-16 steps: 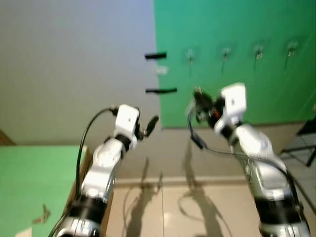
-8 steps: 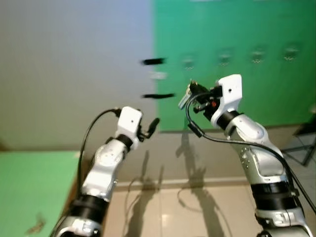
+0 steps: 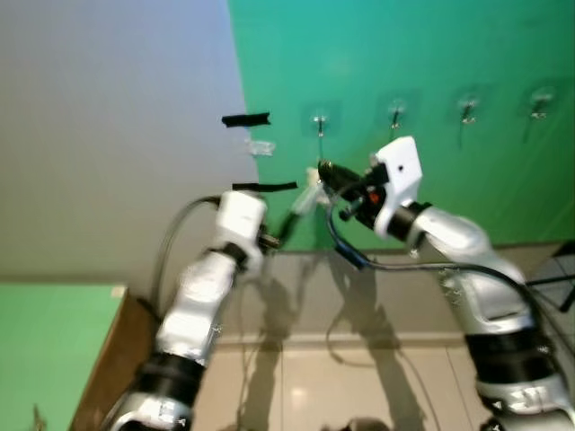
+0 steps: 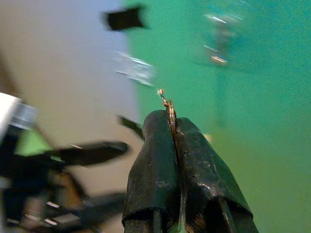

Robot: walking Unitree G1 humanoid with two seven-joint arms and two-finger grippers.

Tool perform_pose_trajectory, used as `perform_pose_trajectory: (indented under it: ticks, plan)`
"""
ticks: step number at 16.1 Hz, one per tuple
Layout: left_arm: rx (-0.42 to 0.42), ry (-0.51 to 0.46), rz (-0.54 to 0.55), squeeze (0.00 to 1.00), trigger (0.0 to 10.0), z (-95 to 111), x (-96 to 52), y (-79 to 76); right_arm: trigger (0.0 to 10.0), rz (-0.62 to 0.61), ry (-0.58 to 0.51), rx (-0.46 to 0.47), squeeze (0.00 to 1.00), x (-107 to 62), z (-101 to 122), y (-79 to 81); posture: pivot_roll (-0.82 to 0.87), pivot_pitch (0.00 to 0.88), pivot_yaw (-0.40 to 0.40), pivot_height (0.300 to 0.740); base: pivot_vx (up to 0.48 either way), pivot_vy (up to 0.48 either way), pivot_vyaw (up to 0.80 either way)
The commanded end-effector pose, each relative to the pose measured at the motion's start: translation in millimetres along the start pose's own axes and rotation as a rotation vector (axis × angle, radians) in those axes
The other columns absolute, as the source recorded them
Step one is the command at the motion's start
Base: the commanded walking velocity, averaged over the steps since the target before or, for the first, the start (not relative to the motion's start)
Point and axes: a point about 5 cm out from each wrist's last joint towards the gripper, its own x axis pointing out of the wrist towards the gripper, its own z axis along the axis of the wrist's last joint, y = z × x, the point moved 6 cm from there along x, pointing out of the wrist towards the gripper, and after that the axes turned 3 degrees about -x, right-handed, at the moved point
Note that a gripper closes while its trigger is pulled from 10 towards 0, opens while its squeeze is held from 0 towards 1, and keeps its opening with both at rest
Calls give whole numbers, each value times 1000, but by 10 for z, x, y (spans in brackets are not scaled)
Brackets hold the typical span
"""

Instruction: Hang keys on a hook

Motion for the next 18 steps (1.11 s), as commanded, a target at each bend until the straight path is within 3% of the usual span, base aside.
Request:
perform_pose_trajectory:
  ticks: [1,5,10,18]
  plan:
    - [16,-1,33,0,10000,13,-50,123,0,155,-40,-13,0,31,170,316,-153,0,45,736,0,0,0]
    - [12,-3,36,0,10000,0,-53,114,0,190,-57,-23,0,30,297,317,-150,0,35,736,0,0,0]
    - [12,-3,38,0,10000,1,-54,125,0,-38,-88,1,0,76,305,-151,-140,0,32,736,0,0,0]
    - [29,-1,17,0,10000,9,-55,98,0,-145,-131,98,0,101,261,-409,-129,0,34,736,0,0,0]
